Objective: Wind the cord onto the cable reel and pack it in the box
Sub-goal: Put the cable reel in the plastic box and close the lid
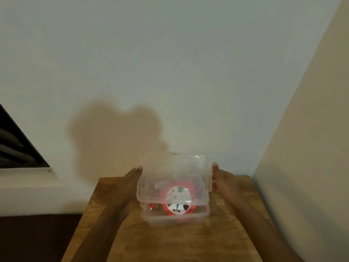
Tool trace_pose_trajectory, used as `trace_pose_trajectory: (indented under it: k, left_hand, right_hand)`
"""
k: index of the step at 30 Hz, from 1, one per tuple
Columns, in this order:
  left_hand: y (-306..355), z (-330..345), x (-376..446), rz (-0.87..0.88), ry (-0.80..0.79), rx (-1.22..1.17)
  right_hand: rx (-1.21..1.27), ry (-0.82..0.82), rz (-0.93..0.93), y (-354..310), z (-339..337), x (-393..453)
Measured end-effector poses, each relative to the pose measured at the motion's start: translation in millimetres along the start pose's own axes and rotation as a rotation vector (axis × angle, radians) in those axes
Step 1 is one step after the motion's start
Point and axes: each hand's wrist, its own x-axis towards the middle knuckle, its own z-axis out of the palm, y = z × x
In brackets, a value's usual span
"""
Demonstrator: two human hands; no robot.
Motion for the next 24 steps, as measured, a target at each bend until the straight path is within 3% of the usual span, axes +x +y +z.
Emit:
trace_pose_trajectory:
  k: [3, 5, 10, 17, 24]
  left_hand:
    - [17, 0, 16, -0.064, 0.08, -0.487]
    - [20, -5, 25, -0.115, 0.117, -0.654]
    - [2, -4, 31, -0.07, 0.139, -0.182]
    - [-78, -3, 56, -0.166, 0.227, 0.055]
    - [-108, 4, 56, -0.086, 0.307, 0.192]
  right_hand:
    - [0.706, 0.138, 0.14, -5, 3, 12]
    - [0.932, 0.145, 0.197, 0, 3, 17]
    - [0.7, 0.138, 0.214, 31, 19, 39]
    - [0.428, 0.261, 0.118, 54, 43, 36]
    - [0.285, 0.287, -0.02, 76, 56, 38]
